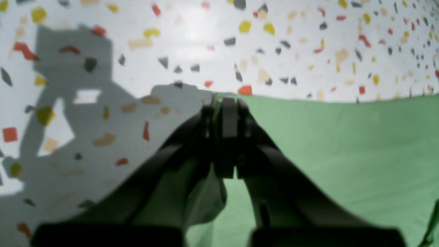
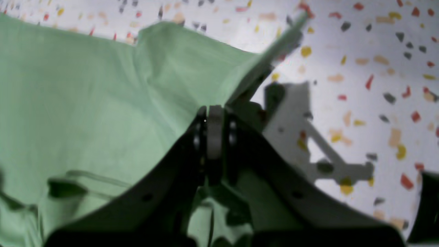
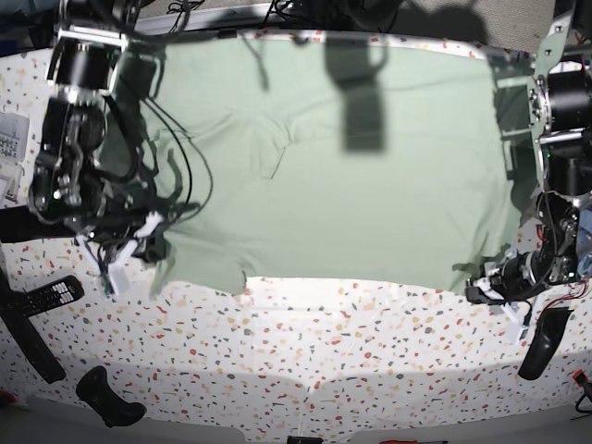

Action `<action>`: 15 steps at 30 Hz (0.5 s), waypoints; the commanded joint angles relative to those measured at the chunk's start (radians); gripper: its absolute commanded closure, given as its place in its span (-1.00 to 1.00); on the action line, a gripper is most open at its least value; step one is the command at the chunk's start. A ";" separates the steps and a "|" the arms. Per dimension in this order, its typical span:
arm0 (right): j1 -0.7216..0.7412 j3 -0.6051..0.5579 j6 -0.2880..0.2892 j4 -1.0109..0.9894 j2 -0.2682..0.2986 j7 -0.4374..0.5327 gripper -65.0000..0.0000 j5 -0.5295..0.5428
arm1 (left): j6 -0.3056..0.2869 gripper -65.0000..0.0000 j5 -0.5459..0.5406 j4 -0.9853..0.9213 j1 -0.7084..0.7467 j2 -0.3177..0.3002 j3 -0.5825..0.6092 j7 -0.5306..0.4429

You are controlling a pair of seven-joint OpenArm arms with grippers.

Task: Fold the T-shirt properly
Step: 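Lift the hem with both grippers and fold it toward the collar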

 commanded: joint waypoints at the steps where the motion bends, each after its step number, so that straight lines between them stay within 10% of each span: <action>1: 0.005 0.004 0.008 0.043 0.014 0.021 1.00 0.014 | -0.006 1.00 -0.041 0.019 -0.035 -0.017 -0.003 0.007; 15: -0.201 0.005 0.008 0.326 0.014 0.004 1.00 0.011 | -0.071 1.00 -0.506 0.019 -0.029 -0.219 -0.003 0.331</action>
